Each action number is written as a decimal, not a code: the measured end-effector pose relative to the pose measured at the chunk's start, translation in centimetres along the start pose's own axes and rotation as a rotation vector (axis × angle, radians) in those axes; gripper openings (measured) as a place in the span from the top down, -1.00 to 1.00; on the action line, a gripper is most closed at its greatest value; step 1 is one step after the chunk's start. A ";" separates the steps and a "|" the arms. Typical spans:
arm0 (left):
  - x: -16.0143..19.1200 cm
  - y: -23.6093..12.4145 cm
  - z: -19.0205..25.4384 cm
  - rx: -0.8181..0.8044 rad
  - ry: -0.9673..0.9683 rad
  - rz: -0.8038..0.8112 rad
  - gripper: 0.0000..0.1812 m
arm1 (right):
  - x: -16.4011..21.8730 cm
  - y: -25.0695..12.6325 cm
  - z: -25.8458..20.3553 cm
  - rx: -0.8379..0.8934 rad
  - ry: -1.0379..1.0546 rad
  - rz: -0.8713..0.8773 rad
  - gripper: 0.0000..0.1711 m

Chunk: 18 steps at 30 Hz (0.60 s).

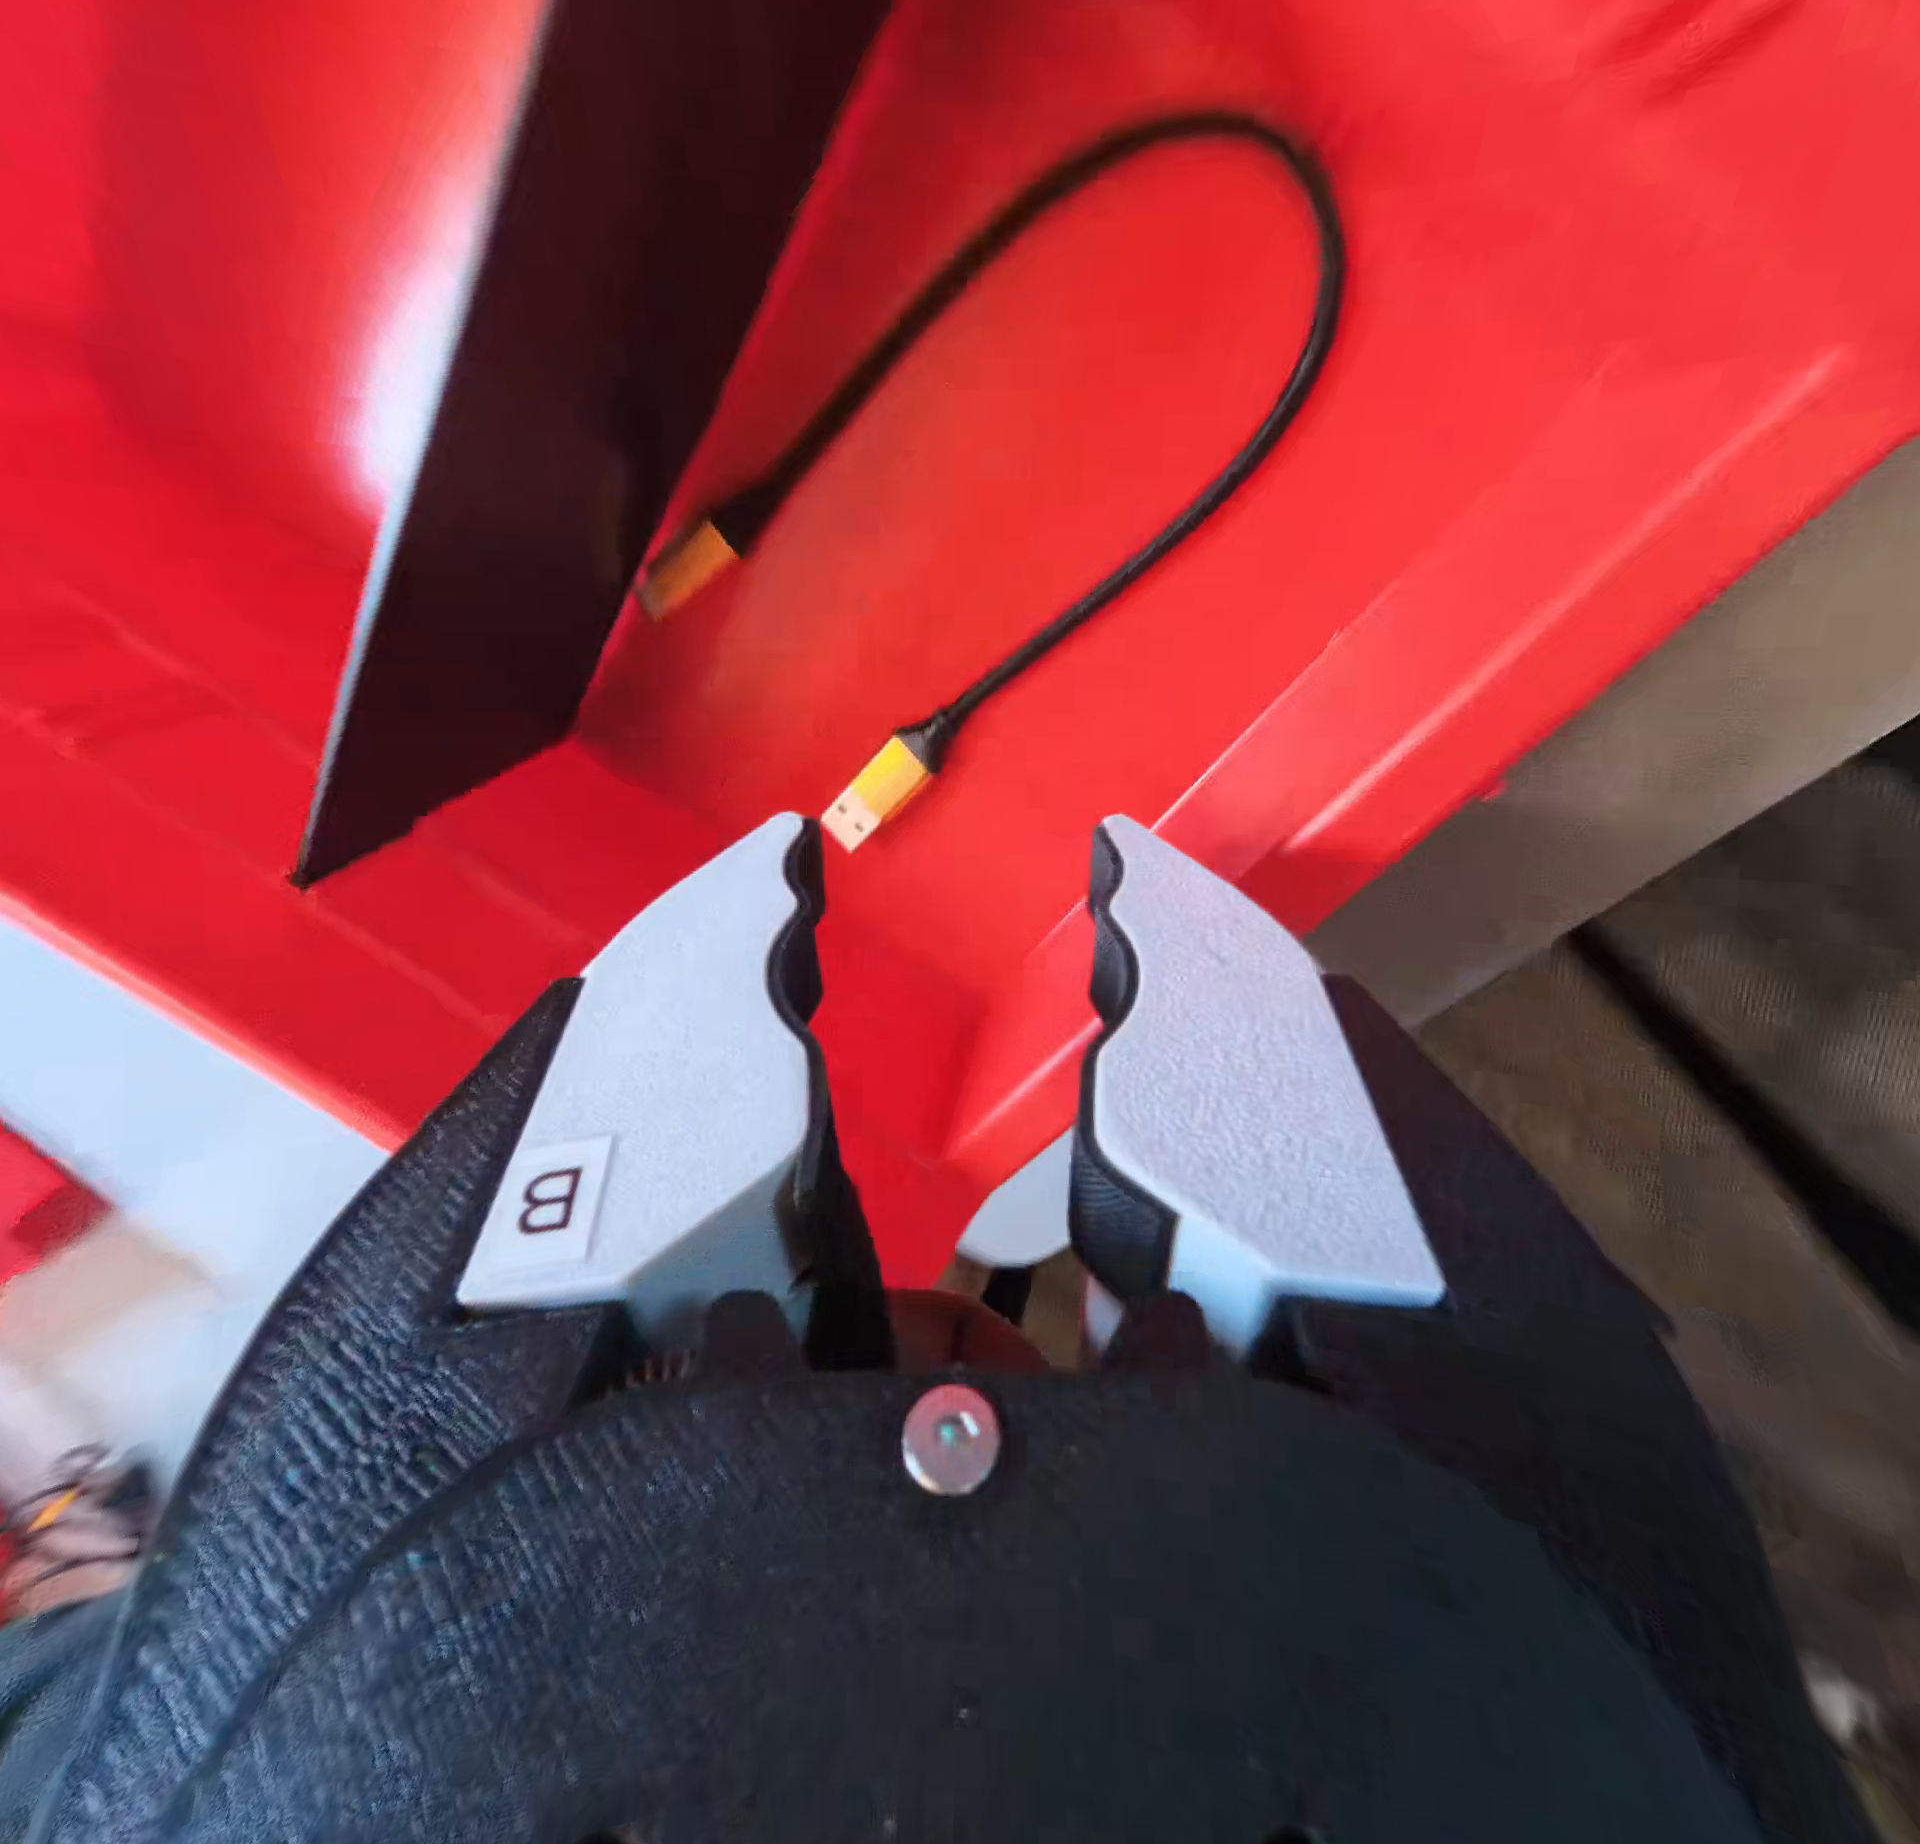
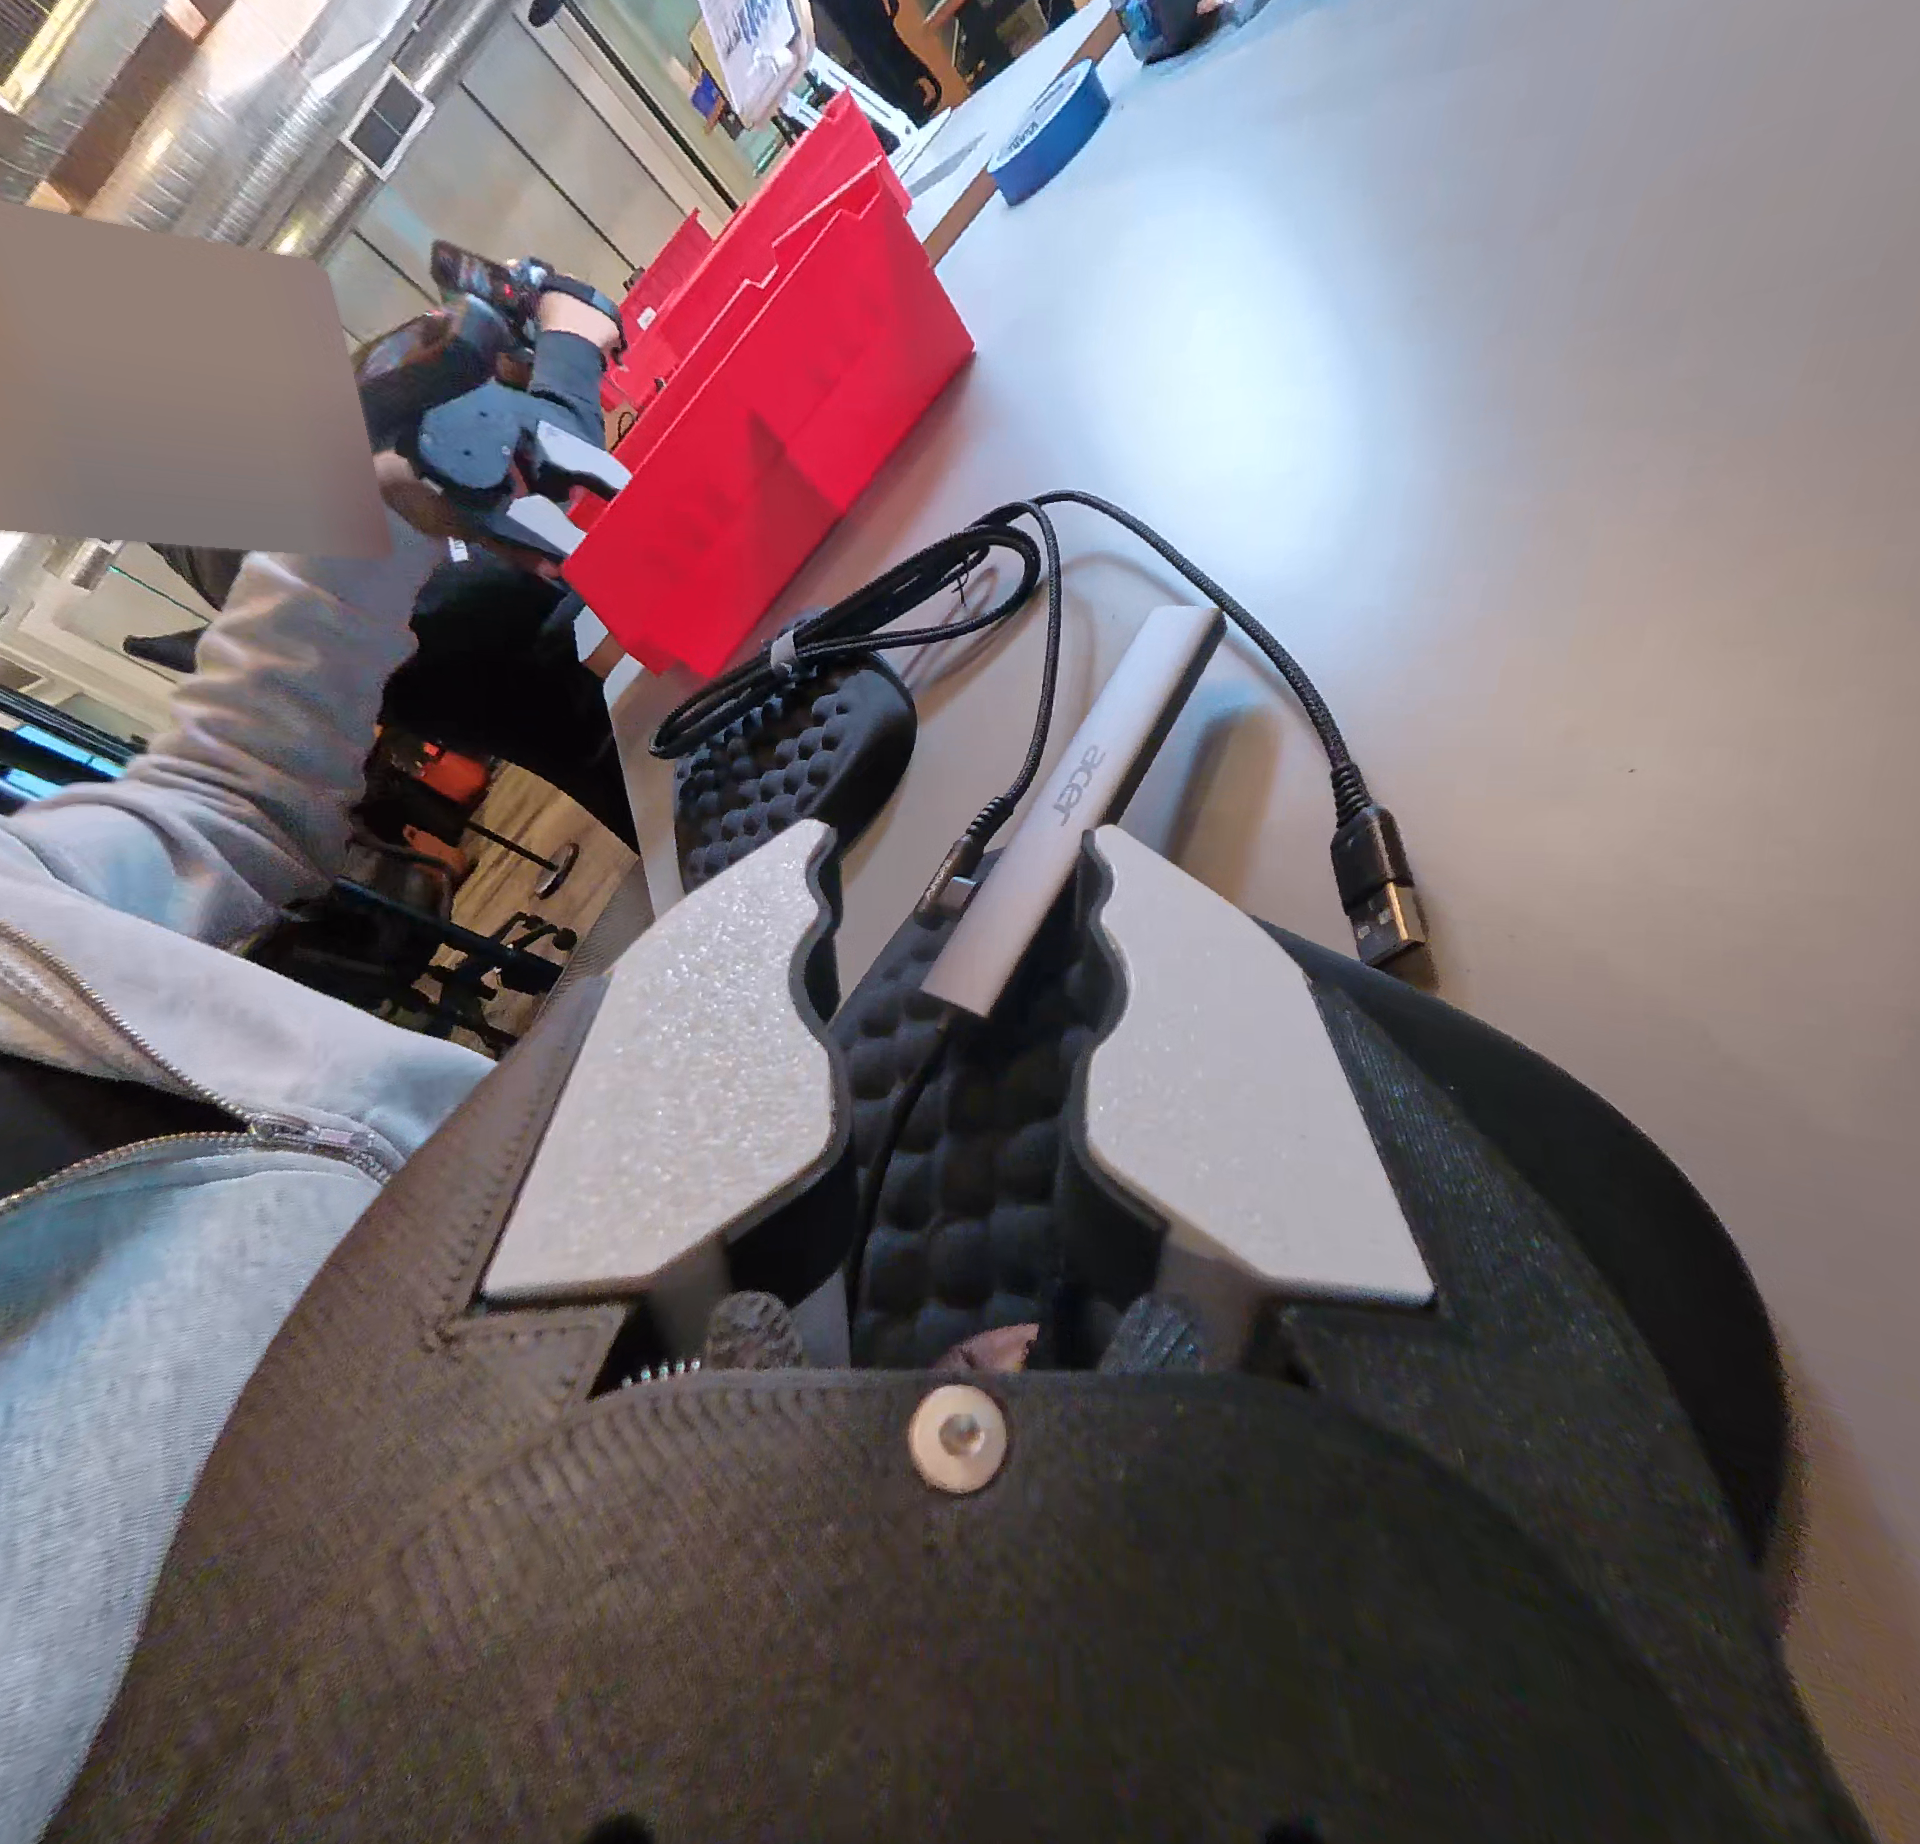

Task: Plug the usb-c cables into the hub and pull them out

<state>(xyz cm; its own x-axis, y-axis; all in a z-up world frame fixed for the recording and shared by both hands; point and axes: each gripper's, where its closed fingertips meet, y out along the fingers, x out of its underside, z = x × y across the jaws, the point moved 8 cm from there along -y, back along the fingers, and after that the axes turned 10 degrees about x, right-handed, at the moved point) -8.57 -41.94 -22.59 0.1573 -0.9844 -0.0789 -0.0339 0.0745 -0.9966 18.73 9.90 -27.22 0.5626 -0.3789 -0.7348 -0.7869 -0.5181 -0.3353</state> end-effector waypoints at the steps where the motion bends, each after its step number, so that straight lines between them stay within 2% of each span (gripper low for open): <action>1: -0.1 0.5 -0.4 0.023 0.030 -0.054 0.46 | 0.0 0.0 0.0 0.004 -0.001 -0.003 0.50; 9: -1.3 3.9 -2.5 0.130 0.190 -0.254 0.46 | -0.1 -0.1 0.3 -0.007 0.032 0.016 0.54; 11: -1.1 4.5 -2.7 0.127 0.223 -0.256 0.52 | -0.1 -0.2 0.4 -0.011 0.044 0.016 0.55; 15: -1.0 4.7 -2.9 0.190 0.222 -0.231 0.80 | -0.1 -0.1 0.5 -0.014 0.055 0.016 0.56; 18: -0.9 4.6 -2.6 0.163 0.228 -0.226 0.82 | -0.1 -0.2 0.6 -0.015 0.062 0.024 0.57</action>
<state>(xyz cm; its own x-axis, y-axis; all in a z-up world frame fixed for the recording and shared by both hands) -11.48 -41.12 -27.07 -0.0818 -0.9878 0.1323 0.1378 -0.1427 -0.9801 18.67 10.47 -27.43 0.5589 -0.4374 -0.7045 -0.7964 -0.5198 -0.3091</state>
